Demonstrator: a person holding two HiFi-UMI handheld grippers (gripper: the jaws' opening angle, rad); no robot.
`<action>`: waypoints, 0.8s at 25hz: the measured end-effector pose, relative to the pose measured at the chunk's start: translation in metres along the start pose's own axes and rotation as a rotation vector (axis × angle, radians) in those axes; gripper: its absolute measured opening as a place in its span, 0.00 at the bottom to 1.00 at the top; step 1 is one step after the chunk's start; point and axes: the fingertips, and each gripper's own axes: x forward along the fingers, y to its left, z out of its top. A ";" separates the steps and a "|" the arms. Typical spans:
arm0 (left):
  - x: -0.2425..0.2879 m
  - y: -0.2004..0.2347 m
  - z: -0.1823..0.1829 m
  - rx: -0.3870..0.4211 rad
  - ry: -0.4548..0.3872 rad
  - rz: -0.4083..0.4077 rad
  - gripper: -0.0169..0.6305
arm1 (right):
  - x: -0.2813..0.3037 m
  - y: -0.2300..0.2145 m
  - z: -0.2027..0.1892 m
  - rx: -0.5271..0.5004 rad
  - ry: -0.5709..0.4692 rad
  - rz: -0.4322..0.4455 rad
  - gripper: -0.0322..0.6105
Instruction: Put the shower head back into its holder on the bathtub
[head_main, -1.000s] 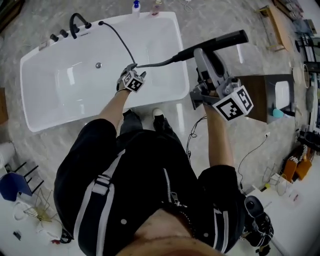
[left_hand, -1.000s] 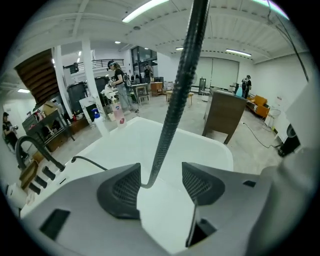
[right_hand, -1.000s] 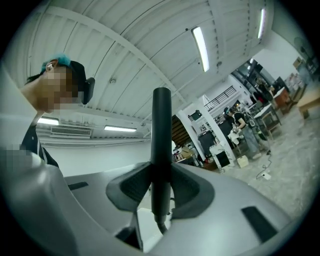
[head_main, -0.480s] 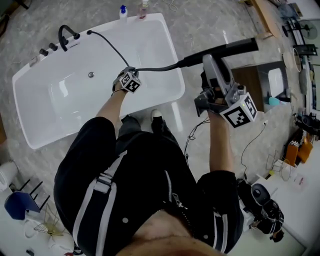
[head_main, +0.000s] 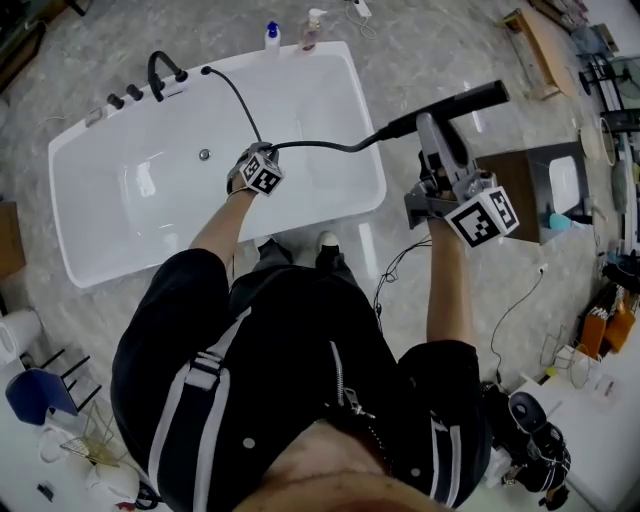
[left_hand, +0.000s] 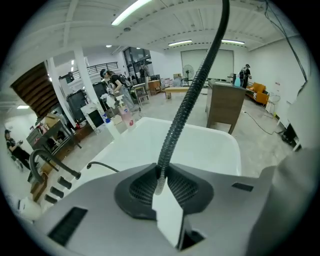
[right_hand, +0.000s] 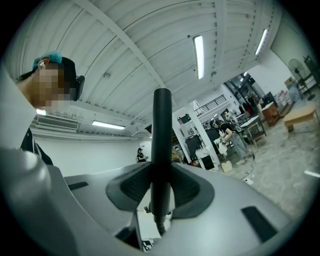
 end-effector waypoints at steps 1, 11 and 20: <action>-0.007 0.007 0.000 -0.016 -0.009 0.012 0.14 | 0.001 -0.002 -0.005 -0.007 0.015 0.000 0.25; -0.105 0.098 0.038 -0.059 -0.215 0.192 0.14 | 0.035 0.001 -0.075 -0.083 0.158 0.024 0.25; -0.199 0.175 0.099 0.024 -0.393 0.336 0.14 | 0.068 0.015 -0.133 -0.170 0.267 0.002 0.25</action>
